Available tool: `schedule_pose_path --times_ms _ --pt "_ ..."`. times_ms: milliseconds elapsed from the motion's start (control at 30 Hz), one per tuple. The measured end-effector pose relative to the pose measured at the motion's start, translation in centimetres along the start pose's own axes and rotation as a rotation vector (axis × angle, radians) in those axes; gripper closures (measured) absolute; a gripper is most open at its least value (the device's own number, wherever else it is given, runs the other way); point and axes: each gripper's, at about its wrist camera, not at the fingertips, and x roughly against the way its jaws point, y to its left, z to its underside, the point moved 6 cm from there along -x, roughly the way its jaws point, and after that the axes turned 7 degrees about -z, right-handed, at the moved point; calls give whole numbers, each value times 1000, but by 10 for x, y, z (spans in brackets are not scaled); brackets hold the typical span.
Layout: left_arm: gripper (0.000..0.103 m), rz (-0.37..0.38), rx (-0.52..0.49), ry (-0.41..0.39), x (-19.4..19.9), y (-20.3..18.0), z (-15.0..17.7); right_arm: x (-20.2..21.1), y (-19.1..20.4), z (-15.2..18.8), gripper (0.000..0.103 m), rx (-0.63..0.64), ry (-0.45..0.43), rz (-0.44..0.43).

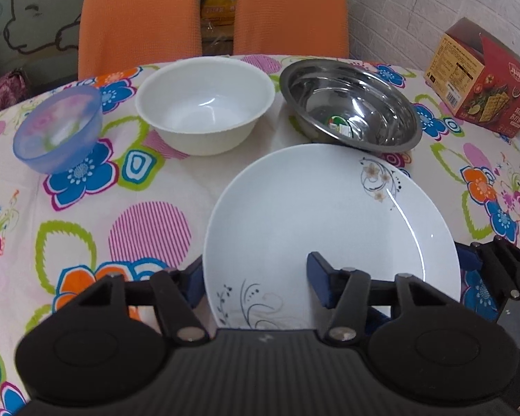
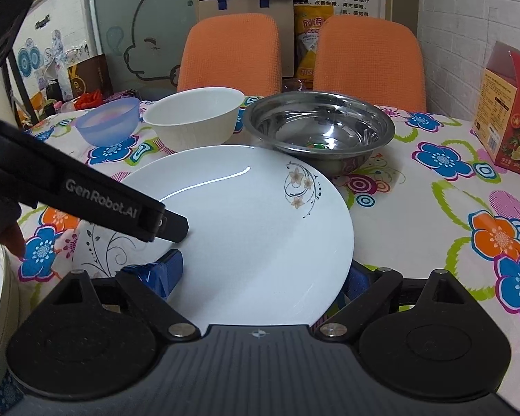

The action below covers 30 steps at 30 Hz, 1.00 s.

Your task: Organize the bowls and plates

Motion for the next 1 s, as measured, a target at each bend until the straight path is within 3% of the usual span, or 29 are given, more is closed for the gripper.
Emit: schedule_pose_path --times_ms 267,633,833,1000 --pt "47 27 22 9 10 6 6 12 5 0 21 -34 -6 8" --pt "48 23 17 -49 53 14 22 39 28 -2 21 -36 -42 -6" --pt "48 9 67 -92 100 50 49 63 73 -5 21 19 -80 -61" --pt "47 -63 113 -115 137 95 89 68 125 5 21 77 -82 -140"
